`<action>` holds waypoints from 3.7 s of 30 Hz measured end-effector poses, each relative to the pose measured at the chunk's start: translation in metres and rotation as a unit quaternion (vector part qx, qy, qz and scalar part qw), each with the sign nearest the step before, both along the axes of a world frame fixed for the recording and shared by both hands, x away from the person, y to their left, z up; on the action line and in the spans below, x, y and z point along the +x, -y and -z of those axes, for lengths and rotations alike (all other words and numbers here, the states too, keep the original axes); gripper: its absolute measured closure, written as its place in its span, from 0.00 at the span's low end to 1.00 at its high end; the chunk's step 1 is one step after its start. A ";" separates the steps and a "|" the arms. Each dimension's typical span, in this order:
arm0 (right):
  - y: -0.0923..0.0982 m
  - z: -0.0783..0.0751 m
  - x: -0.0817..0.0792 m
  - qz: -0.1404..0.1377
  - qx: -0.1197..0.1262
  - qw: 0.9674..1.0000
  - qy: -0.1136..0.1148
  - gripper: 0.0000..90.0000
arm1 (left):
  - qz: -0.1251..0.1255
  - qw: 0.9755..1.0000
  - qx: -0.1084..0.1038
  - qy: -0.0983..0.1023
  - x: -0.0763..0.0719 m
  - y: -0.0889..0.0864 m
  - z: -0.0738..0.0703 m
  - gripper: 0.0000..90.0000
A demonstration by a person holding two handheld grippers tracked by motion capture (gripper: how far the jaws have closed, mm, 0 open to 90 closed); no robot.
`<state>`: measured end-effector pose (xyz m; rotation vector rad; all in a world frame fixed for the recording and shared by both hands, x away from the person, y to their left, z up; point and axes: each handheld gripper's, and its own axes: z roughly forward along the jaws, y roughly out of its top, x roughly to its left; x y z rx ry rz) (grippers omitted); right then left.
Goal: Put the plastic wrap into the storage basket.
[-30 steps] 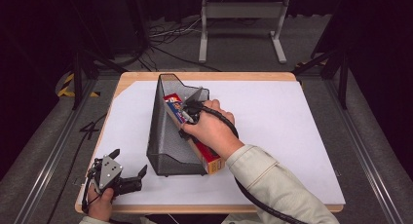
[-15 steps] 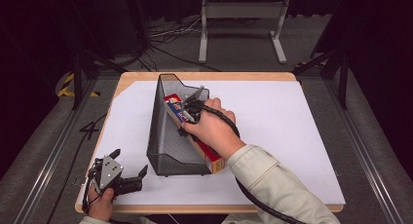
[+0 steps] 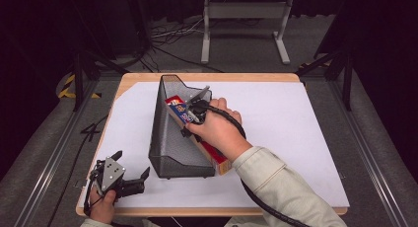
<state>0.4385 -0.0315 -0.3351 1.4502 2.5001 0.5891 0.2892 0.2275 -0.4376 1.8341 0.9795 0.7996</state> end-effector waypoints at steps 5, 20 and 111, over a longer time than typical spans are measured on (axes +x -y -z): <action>0.007 -0.011 -0.003 -0.003 0.021 0.999 0.026 0.26 | 0.001 1.000 -0.001 0.000 0.001 0.000 0.000 0.00; 0.045 -0.038 -0.022 -0.054 0.136 0.977 0.156 0.22 | -0.005 1.000 -0.001 0.000 0.000 -0.001 0.000 0.00; 0.300 0.080 -0.075 -0.008 0.140 0.961 0.240 0.13 | -0.010 1.000 -0.002 -0.001 -0.001 -0.002 -0.001 0.00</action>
